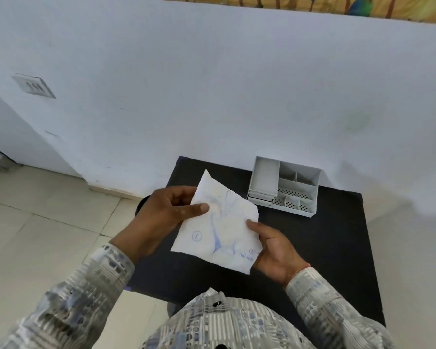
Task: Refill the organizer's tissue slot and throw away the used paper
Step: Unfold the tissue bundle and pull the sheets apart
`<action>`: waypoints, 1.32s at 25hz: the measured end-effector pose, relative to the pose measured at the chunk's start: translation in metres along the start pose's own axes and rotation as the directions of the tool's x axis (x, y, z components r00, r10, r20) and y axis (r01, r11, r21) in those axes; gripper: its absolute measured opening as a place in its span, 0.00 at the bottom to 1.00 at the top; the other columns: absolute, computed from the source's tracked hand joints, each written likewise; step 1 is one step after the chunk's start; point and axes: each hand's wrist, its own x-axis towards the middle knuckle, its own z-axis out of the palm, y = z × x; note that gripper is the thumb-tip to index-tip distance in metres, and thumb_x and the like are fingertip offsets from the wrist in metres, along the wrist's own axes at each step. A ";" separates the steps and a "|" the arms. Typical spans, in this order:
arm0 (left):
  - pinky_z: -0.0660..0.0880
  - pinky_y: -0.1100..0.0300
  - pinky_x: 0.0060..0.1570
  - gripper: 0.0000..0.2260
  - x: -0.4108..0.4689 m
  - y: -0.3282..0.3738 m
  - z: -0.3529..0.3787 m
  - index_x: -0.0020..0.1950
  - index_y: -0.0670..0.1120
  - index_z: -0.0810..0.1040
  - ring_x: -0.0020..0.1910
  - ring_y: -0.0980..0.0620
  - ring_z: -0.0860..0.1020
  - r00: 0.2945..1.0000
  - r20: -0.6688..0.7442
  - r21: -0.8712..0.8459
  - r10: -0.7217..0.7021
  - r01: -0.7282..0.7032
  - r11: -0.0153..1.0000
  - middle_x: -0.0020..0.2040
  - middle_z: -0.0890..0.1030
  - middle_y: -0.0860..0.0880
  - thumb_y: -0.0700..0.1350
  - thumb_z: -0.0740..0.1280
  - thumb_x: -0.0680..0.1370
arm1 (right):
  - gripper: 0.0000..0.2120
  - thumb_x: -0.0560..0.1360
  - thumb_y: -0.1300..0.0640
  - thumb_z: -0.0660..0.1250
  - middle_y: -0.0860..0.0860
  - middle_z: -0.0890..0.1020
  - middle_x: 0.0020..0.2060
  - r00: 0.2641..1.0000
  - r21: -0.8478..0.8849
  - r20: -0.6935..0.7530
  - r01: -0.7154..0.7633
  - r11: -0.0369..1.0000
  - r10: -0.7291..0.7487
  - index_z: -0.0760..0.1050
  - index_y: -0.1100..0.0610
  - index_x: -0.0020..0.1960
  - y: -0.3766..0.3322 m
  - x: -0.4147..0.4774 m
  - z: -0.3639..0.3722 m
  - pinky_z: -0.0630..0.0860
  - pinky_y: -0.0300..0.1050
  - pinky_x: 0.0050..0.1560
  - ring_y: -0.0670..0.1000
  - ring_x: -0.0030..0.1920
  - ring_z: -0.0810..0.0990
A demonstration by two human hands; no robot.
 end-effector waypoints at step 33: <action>0.86 0.56 0.42 0.03 0.070 -0.077 -0.101 0.46 0.41 0.88 0.43 0.48 0.90 0.914 0.337 0.288 -0.228 0.130 0.949 0.42 0.91 0.48 0.36 0.79 0.74 | 0.26 0.79 0.50 0.71 0.60 0.81 0.70 0.988 0.237 -0.135 -0.044 0.970 0.078 0.77 0.60 0.74 0.138 0.138 -0.012 0.70 0.65 0.75 0.65 0.72 0.77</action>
